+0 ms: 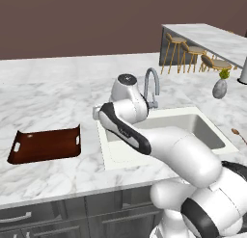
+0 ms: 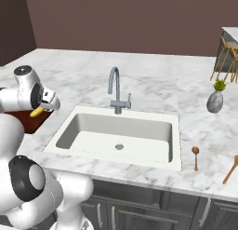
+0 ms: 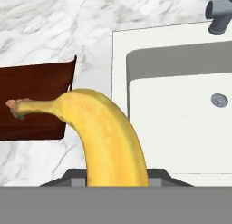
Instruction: Pick up all produce items and place them in the sink. Turn on the sink faucet to wash them. Then turn the sink off and put them in the tray.
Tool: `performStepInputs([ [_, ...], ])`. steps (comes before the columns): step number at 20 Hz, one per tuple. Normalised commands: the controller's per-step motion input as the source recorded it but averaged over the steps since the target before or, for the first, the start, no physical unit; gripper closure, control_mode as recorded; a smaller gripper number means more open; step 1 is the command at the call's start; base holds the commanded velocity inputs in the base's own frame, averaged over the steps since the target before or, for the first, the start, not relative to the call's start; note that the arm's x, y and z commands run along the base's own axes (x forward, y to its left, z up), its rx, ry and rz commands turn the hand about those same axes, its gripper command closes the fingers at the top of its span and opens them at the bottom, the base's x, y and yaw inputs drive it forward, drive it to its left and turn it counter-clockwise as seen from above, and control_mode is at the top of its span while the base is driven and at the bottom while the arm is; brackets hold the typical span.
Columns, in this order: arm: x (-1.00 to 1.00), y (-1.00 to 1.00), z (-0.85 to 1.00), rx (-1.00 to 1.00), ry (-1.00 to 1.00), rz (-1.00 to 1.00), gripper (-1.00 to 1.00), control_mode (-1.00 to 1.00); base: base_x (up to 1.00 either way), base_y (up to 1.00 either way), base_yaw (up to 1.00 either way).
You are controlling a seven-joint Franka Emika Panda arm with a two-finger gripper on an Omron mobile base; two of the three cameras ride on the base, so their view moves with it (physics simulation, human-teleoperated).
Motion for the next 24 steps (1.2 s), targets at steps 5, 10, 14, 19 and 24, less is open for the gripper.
performStepInputs([
  [5, 0.2, 0.81, -0.19, 0.0, 0.01, 0.08, 1.0, -1.0, 0.0, 0.0, 0.0],
  [10, 0.19, 0.7, -0.18, 0.0, 0.01, 0.08, 1.0, -1.0, 0.0, 0.0, 0.0],
  [14, 0.22, 0.57, -0.23, 0.0, 0.01, 0.09, 1.0, -1.0, 0.0, 0.0, 0.0],
  [19, 0.23, 0.4, -0.28, 0.0, 0.0, 0.09, 1.0, -1.0, 0.0, 0.0, 0.0],
  [24, 0.18, 0.32, -0.25, 0.0, 0.0, 0.07, 1.0, -1.0, 0.0, 0.0, 0.0],
])
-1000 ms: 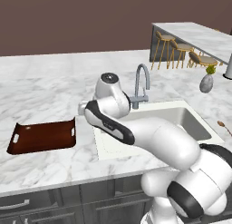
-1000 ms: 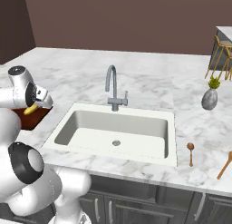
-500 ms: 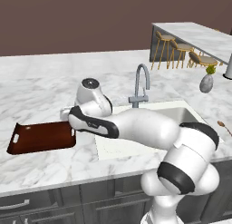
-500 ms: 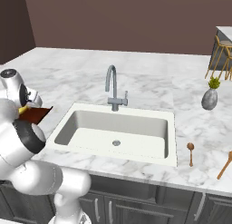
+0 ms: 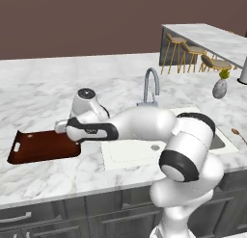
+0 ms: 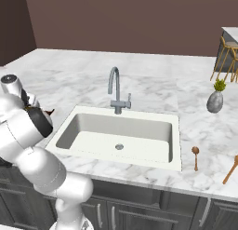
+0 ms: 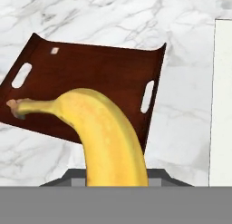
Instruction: Pick up all produce items and place them in the sink. Turn on the sink faucet to wash them. Then turn the sink off and put them in the tray.
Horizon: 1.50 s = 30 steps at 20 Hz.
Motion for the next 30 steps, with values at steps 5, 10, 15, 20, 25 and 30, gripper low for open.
performStepInputs([
  [5, 0.09, 0.24, -0.23, 0.0, 0.0, 0.01, 1.0, -1.0, 0.0, 0.0, 0.0],
  [10, 0.13, 0.17, -0.16, -0.02, 0.0, 0.0, 1.0, -1.0, 0.0, 0.0, 0.0],
  [15, 0.16, 0.18, -0.16, -0.02, 0.0, 0.0, 1.0, -1.0, 0.0, 0.0, 0.0],
  [20, 0.18, 0.16, -0.15, -0.02, 0.0, 0.0, 1.0, -1.0, 0.0, 0.0, 0.0],
  [25, 0.21, 0.14, -0.18, -0.01, 0.01, 0.0, 1.0, -1.0, 0.0, 0.0, 0.0],
  [30, 0.18, 0.12, -0.2, -0.01, 0.01, 0.0, 1.0, -1.0, 0.0, 0.0, 0.0],
])
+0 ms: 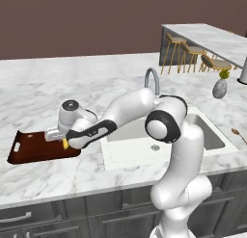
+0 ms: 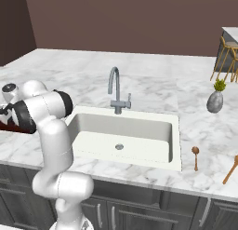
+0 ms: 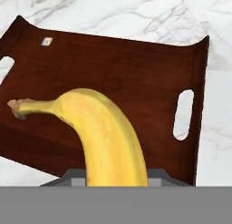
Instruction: Pick up all produce items and place them in the sink. Turn on the sink faucet to wash them. Then turn the sink off and put them in the tray.
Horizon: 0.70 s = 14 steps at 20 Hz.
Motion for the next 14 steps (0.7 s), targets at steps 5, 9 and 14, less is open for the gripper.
performStepInputs([
  [5, 0.03, 0.03, -0.11, 0.0, 0.01, 0.0, 1.0, -1.0, 0.0, 0.0, 0.0],
  [9, 0.15, 0.0, -0.17, 0.0, 0.0, 0.0, 1.0, -1.0, 0.0, 0.0, 0.0],
  [14, 0.2, 0.0, -0.21, 0.0, 0.0, 0.0, 1.0, -1.0, 0.0, 0.0, 0.0],
])
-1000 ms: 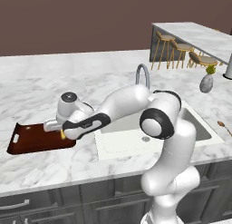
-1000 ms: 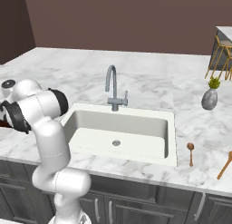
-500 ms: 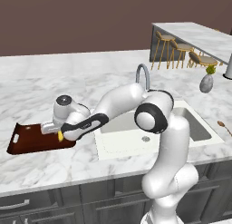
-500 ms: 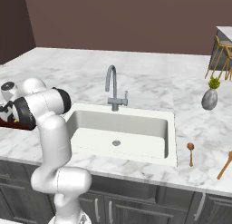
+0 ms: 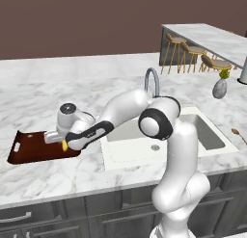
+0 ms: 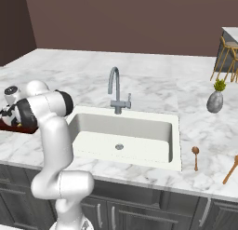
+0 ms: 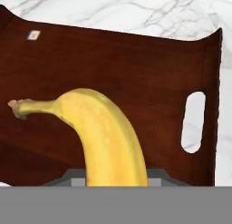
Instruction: Pick up all produce items and place them in the sink. Turn on the sink faucet to wash them. Then turn the sink off and put them in the tray.
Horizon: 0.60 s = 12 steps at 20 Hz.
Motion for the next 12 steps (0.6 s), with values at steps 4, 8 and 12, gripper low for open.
performStepInputs([
  [4, 0.23, 0.0, -0.18, 0.0, 0.0, 0.0, 1.0, -1.0, 0.0, 0.0, 0.0],
  [8, 0.28, 0.0, -0.12, 0.0, 0.01, 0.0, 1.0, -1.0, 0.0, 0.0, 0.0],
  [12, 0.27, 0.0, -0.13, 0.0, 0.02, 0.0, 1.0, -1.0, 0.0, 0.0, 0.0],
])
